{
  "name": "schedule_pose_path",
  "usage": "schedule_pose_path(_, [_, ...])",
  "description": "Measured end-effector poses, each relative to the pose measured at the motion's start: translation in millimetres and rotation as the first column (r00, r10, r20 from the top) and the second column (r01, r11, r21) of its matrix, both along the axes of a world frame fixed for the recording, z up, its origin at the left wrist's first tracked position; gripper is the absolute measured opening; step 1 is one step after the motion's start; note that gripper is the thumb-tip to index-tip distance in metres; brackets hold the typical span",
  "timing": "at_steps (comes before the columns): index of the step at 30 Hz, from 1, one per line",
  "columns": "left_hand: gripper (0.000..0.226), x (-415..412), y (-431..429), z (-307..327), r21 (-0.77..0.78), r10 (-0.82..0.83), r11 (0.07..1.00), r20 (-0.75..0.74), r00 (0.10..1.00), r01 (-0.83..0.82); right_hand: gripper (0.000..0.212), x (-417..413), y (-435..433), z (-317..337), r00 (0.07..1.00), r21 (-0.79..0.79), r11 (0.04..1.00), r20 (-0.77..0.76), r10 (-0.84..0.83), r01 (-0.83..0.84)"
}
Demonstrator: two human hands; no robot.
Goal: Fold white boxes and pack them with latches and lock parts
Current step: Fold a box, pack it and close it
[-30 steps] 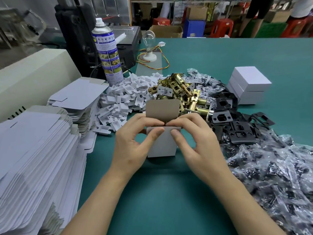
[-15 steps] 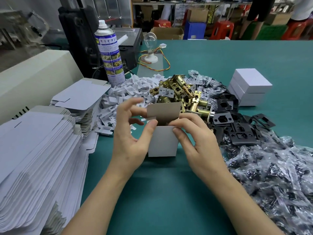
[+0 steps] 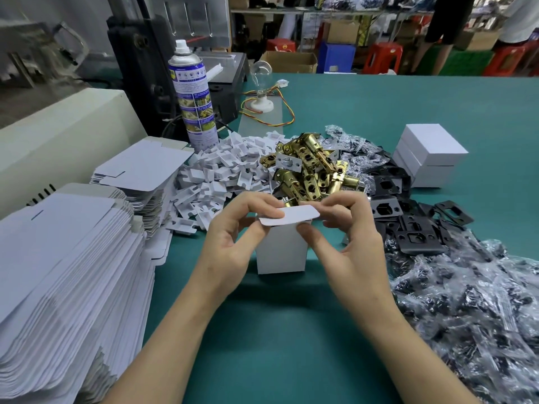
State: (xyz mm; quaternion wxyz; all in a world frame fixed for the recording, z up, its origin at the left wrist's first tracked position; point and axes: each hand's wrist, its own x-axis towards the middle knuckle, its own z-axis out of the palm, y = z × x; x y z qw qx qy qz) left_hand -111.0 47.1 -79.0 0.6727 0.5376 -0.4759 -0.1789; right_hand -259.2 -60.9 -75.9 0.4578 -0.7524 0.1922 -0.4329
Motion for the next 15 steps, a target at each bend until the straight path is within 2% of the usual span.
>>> schedule_pose_path(4, [0.013,-3.9,1.4,-0.7,0.036,-0.001,0.999,0.044,0.999,0.0,0.021,-0.2,-3.0,-1.4,0.998,-0.04,0.999,-0.059,0.025,-0.027])
schedule_pose_path(10, [0.012,-4.2,-0.3,2.0,0.057,0.128,0.989,0.1,0.987,-0.135,0.022,-2.3,-1.4,-0.1,0.991,0.042,0.993,-0.061,0.115,-0.112])
schedule_pose_path(15, [0.019,-6.3,2.0,5.0,0.041,0.151,0.987,0.115,0.982,-0.156,0.016,-2.0,-1.8,-0.6,0.992,0.082,0.99,-0.041,0.116,-0.112])
